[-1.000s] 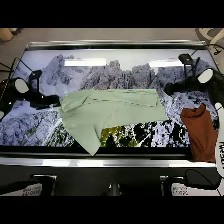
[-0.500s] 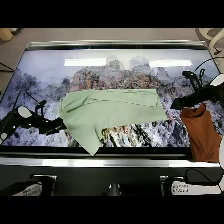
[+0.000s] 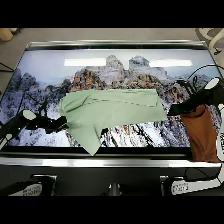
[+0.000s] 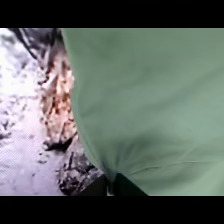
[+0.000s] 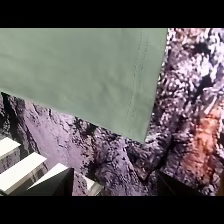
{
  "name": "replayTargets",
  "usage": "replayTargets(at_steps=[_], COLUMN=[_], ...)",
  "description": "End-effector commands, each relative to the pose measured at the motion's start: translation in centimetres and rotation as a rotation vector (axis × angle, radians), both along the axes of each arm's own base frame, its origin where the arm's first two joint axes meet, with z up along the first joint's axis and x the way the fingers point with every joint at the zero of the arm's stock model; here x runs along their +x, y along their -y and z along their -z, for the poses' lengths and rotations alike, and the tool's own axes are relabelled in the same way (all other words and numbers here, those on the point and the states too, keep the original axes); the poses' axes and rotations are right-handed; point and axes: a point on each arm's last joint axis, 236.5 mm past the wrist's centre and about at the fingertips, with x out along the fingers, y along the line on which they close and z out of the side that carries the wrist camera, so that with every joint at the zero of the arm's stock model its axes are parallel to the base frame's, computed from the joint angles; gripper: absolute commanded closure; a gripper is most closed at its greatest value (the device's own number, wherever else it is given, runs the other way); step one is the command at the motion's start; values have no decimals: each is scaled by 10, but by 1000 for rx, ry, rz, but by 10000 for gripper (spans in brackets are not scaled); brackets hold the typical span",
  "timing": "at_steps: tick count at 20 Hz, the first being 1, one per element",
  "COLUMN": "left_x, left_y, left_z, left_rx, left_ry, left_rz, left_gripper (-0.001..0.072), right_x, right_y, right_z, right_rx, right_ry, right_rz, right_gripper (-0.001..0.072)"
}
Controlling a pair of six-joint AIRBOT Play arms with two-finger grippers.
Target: Fold the shirts.
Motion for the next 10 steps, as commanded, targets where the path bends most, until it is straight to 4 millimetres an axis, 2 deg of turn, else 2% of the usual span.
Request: replayTargets(at_steps=[1,4,6,8,10], left_x=[6,7,6,7,9], left_y=[-1,-1,0,0,0], left_z=[0,-3,-6,-11,-16], left_rx=[0,0,-2,-2,0], left_ry=[21,28,31,47,64], left_rz=[-18,-16,-12,-8,-7], left_gripper=[679,680,680,680,680], right_x=[-2,-5,1,9,9], right_y=[1,-12,-21,-22,-19], right_z=[12,29,43,51,56], right_rx=[5,5,-7,-17,-30], right_ry=[-34,-71,-63,-43,-50], right_rz=[0,-37,-55,-50,-52], right_gripper=[157,154,143,152,153])
